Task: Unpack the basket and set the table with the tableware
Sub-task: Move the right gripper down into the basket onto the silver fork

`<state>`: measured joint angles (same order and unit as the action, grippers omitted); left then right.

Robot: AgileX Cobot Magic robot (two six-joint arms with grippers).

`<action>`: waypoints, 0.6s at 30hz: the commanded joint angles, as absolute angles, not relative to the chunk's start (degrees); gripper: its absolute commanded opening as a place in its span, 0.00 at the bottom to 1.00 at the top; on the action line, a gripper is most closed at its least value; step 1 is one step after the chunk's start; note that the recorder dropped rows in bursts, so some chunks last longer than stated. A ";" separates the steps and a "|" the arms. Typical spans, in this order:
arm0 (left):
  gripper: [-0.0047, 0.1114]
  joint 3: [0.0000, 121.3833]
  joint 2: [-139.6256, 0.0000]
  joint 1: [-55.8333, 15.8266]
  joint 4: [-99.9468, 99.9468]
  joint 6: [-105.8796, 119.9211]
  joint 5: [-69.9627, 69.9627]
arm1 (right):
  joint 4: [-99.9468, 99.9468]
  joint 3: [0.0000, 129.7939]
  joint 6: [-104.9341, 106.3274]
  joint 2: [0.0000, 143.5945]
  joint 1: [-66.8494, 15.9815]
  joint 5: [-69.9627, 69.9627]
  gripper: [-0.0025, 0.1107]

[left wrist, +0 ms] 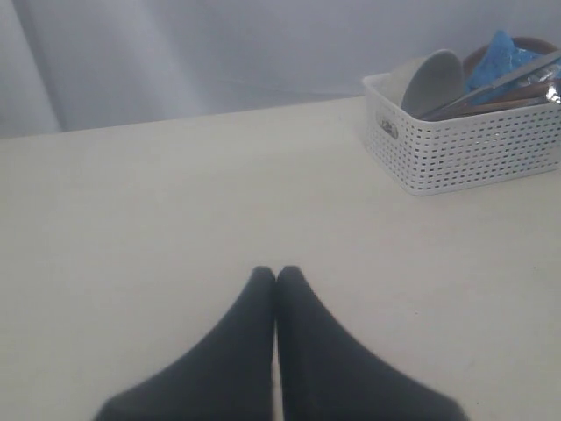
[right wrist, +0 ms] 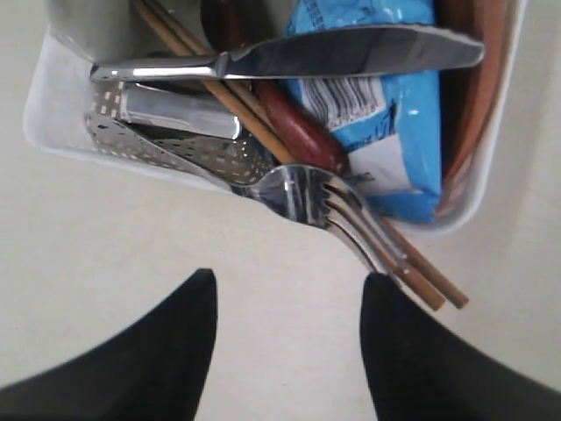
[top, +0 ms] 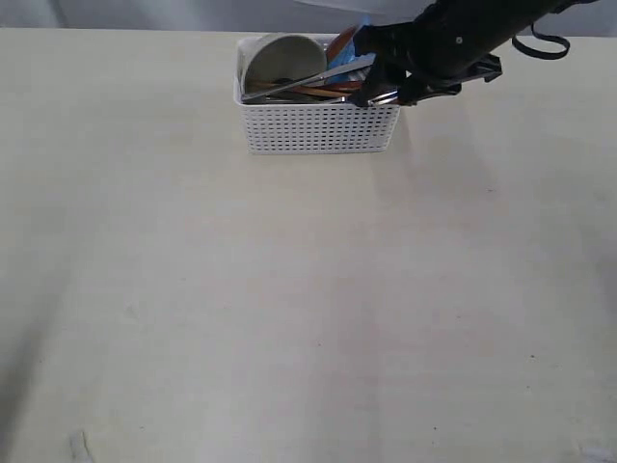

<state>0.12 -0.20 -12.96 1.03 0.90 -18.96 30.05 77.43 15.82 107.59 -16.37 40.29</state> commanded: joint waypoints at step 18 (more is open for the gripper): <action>0.04 0.00 0.00 -13.27 1.46 0.64 -18.32 | 23.58 77.94 16.93 106.47 -16.13 38.32 0.45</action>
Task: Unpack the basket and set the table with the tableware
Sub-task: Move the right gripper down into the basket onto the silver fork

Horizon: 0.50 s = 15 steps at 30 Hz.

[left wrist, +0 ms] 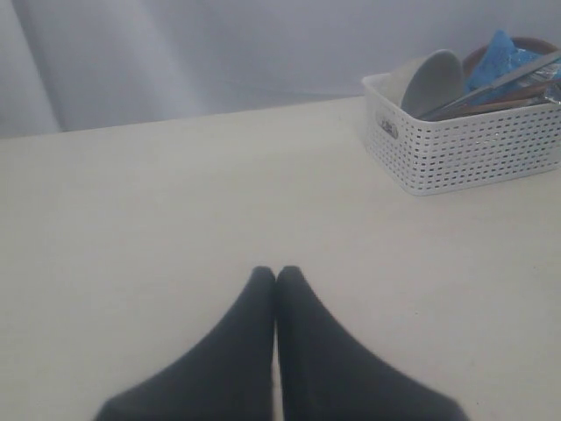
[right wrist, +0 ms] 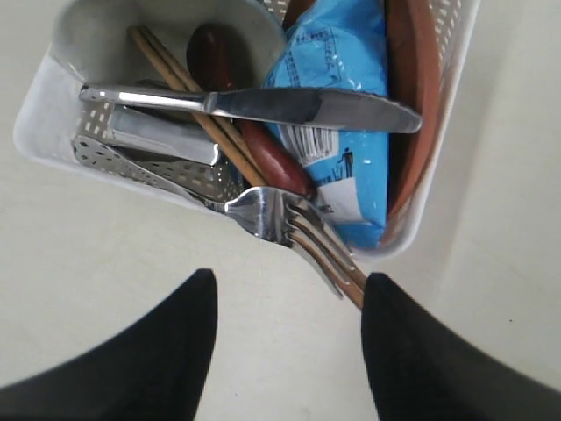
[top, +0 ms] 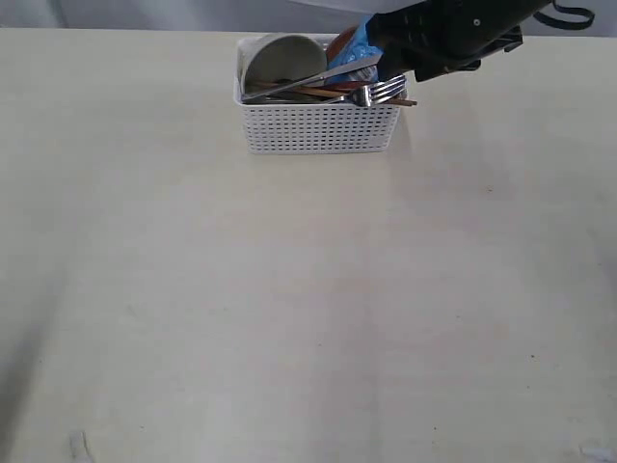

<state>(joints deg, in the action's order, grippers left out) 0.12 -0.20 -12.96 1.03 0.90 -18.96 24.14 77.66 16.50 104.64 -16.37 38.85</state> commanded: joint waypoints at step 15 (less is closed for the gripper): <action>0.04 0.00 0.00 -13.27 1.46 0.64 -18.32 | 26.67 77.94 16.93 108.21 -16.13 34.44 0.45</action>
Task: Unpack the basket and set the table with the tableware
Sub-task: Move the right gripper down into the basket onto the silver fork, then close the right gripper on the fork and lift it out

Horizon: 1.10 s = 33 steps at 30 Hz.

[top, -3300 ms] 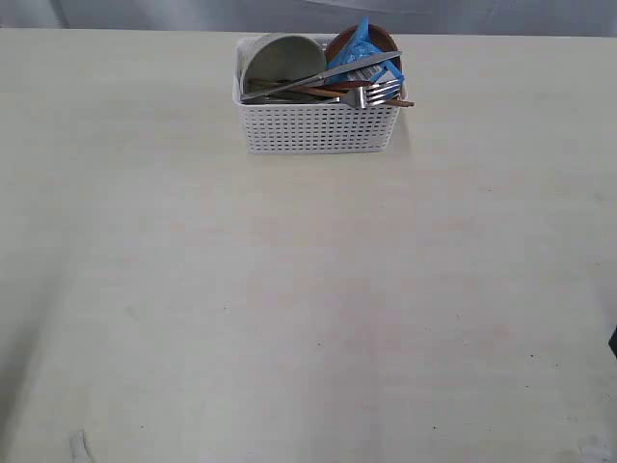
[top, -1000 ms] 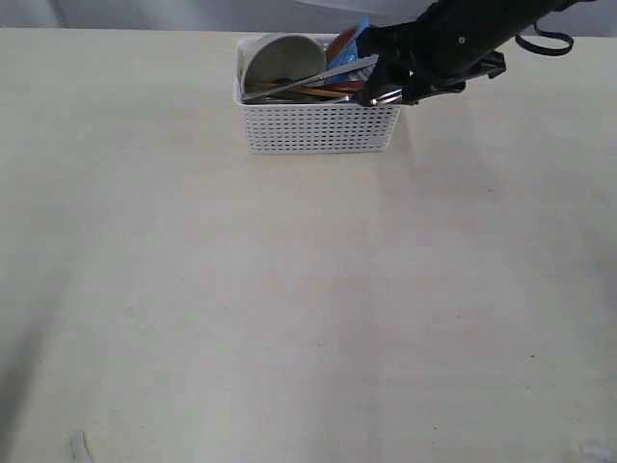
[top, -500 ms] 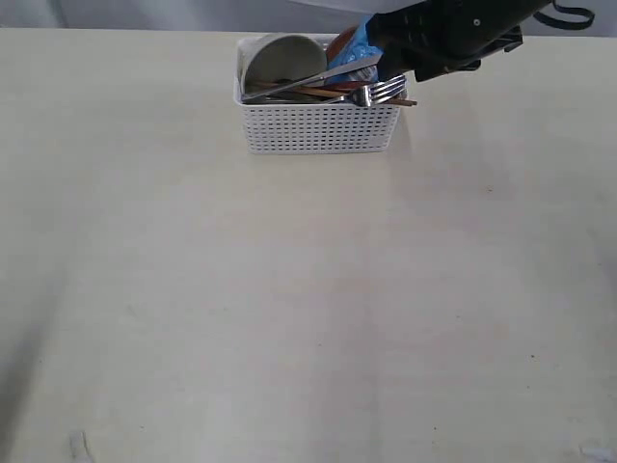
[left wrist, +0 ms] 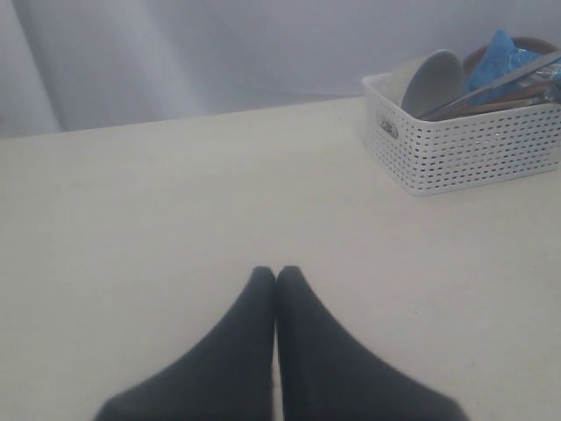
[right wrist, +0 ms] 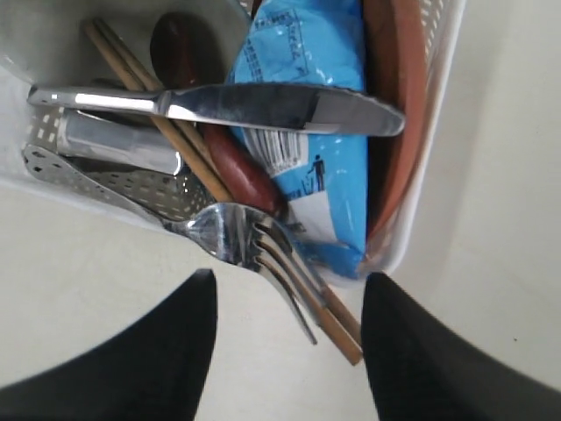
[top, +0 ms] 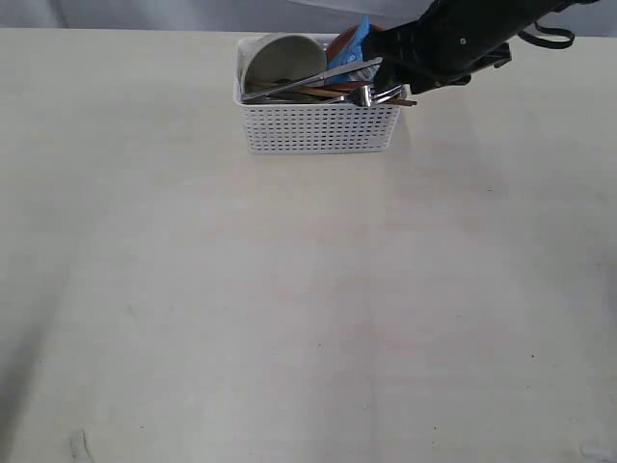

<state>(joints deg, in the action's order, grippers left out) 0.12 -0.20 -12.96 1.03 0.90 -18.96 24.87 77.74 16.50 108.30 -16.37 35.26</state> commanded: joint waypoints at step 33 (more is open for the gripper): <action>0.04 0.00 0.00 -13.27 1.46 0.64 -18.32 | 26.88 77.94 17.17 108.77 -16.13 34.93 0.02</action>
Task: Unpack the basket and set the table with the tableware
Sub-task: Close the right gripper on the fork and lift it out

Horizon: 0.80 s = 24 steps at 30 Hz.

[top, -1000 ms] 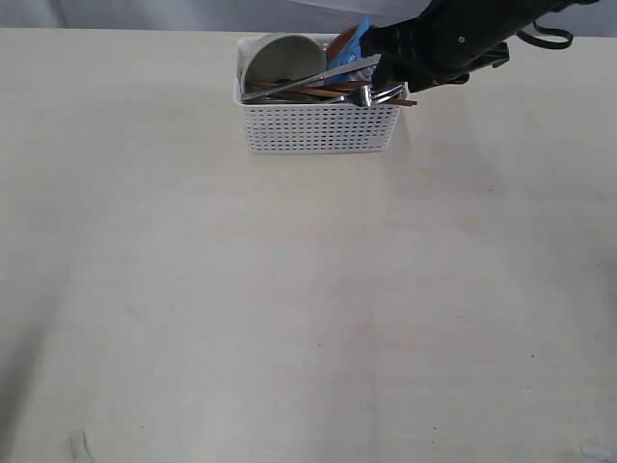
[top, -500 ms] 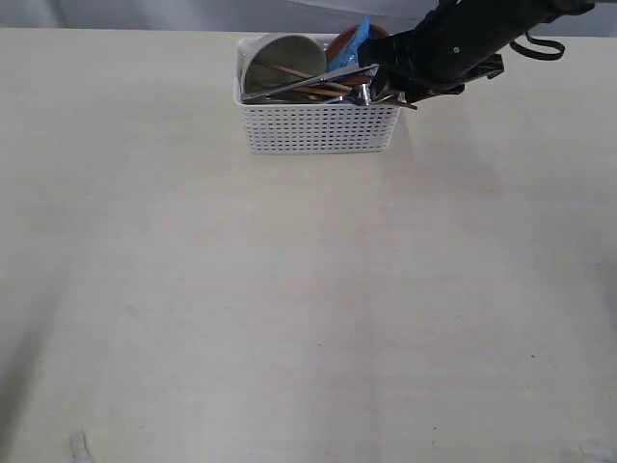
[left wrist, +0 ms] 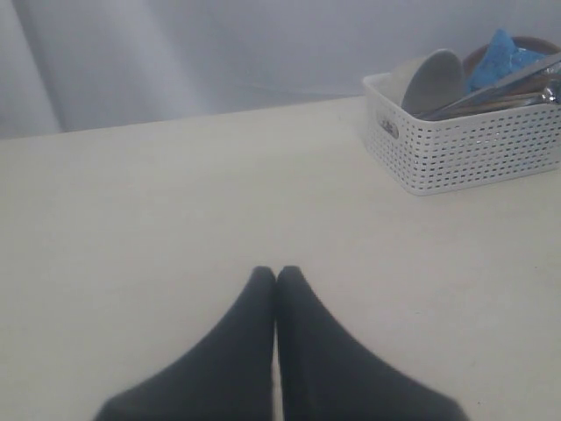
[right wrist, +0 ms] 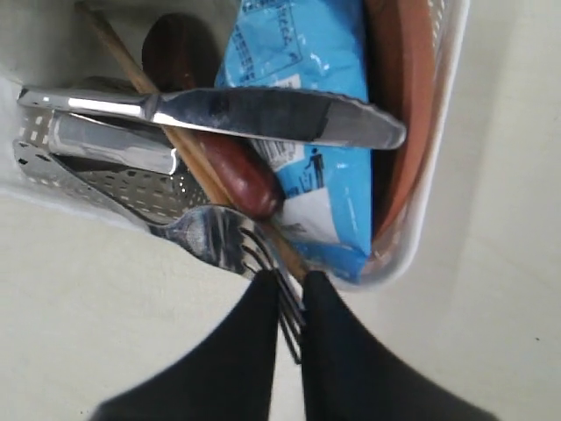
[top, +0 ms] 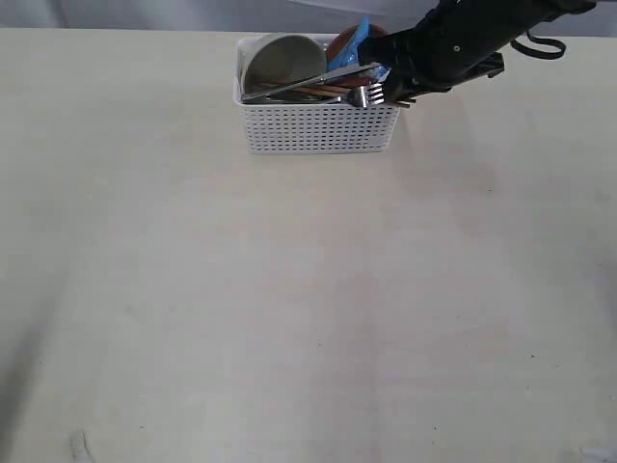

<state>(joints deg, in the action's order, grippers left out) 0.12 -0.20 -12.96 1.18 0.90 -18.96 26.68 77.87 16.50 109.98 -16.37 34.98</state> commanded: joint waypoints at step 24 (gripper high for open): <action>0.04 0.00 0.00 -13.27 1.46 0.64 -18.32 | 22.78 77.94 18.46 89.77 -16.13 44.72 0.02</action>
<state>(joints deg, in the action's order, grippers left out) 0.12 -0.20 -12.96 1.18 0.90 -18.96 23.25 77.87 17.58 93.09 -16.37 43.82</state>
